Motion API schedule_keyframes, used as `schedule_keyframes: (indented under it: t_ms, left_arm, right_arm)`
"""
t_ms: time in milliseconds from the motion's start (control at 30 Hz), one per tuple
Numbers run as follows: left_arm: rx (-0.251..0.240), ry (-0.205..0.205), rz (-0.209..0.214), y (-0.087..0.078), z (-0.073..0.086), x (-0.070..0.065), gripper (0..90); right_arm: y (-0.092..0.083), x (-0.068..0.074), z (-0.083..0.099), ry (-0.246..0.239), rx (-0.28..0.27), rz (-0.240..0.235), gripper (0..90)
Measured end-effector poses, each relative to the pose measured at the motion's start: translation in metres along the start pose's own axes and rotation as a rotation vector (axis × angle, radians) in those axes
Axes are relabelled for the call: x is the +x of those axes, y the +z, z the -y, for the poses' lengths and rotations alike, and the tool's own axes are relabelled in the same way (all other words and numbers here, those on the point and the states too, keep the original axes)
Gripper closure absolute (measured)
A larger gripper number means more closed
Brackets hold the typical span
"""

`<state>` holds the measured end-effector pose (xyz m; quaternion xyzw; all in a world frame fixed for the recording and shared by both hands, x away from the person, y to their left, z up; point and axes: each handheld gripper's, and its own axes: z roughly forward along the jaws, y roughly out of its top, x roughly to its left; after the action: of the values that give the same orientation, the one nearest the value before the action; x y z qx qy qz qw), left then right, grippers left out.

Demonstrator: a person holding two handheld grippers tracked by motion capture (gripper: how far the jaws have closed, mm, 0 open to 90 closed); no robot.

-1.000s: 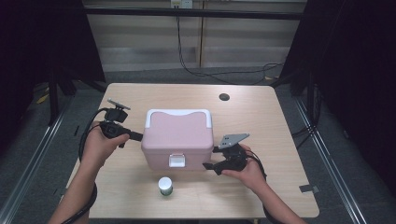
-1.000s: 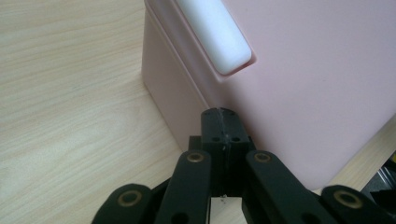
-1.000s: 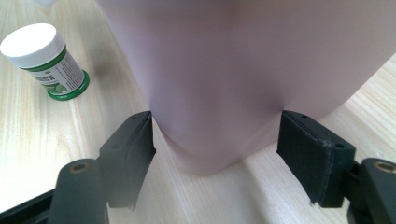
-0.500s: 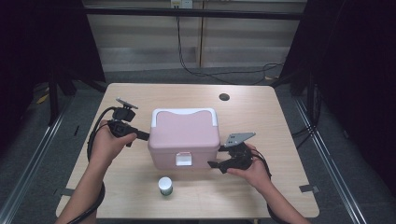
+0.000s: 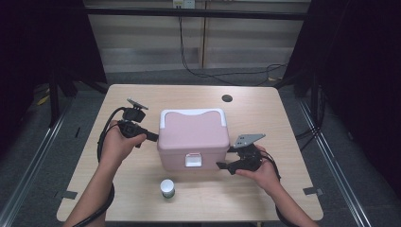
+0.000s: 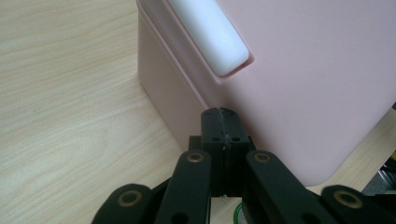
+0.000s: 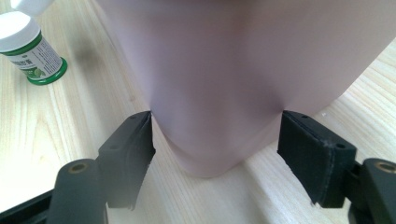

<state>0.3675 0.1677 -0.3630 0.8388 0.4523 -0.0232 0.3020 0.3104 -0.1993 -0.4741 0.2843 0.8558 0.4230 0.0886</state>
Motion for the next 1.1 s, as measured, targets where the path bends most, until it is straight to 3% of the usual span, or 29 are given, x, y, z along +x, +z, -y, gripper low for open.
schedule_keyframes:
  t_ms: [600, 1067, 1100]
  left_arm:
    - [-0.008, 0.003, -0.005, 0.006, -0.008, -0.006, 90.0]
    - [-0.028, -0.025, -0.020, 0.010, -0.012, -0.002, 90.0]
    - [-0.030, -0.026, -0.023, 0.010, -0.012, -0.001, 90.0]
  right_arm:
    - [-0.009, -0.006, 0.007, 0.003, 0.007, 0.005, 30.2]
    - [-0.016, -0.007, 0.007, 0.042, 0.000, -0.036, 38.9]
    - [-0.017, -0.007, 0.007, 0.053, -0.004, -0.042, 43.7]
